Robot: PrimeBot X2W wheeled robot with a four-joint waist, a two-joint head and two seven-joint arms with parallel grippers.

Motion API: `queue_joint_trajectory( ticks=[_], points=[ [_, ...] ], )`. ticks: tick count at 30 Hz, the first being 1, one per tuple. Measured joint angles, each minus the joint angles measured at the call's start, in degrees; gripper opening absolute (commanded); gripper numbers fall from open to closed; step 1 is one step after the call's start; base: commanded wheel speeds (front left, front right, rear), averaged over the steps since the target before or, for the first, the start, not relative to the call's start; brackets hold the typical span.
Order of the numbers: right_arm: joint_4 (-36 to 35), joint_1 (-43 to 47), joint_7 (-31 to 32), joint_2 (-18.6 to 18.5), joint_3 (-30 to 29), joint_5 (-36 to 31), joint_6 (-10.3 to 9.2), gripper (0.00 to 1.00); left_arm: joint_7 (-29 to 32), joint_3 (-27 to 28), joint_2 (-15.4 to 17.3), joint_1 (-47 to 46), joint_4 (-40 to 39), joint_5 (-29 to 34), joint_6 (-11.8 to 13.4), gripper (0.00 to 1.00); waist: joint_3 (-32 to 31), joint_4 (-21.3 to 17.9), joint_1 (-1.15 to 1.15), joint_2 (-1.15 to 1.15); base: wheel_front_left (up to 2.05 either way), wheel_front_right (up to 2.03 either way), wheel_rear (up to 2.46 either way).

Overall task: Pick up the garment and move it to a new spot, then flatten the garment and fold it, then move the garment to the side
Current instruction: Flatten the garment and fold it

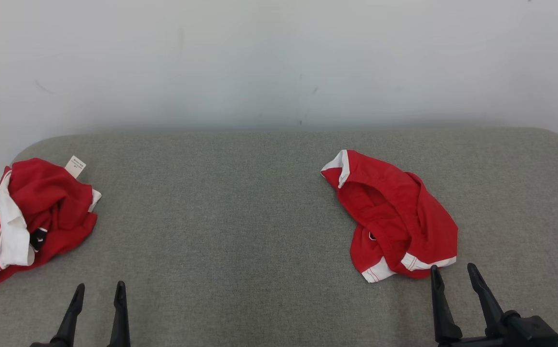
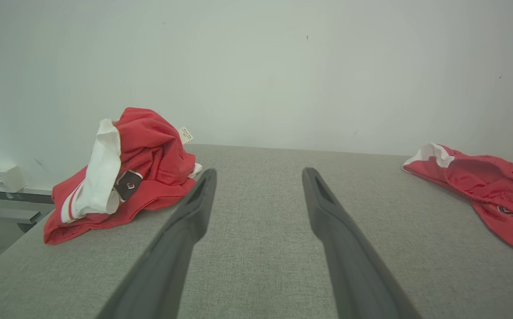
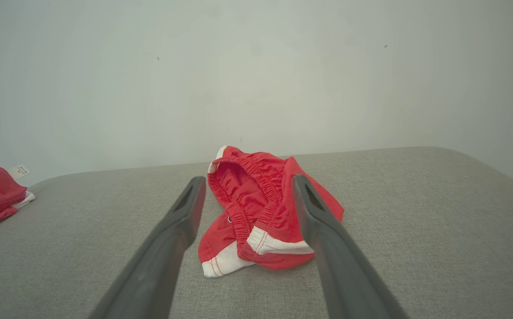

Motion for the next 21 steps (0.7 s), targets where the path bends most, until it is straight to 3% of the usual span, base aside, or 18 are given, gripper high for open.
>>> queue_joint_trajectory(
  ticks=[21],
  points=[
    [0.11,-0.25,0.00,0.00,0.44,0.27,0.00,1.00,0.00,-0.94,0.30,-0.03,0.66,0.59,-0.34,1.00,-0.05,0.07,0.00,0.00,0.00,0.00,0.00]
  ],
)
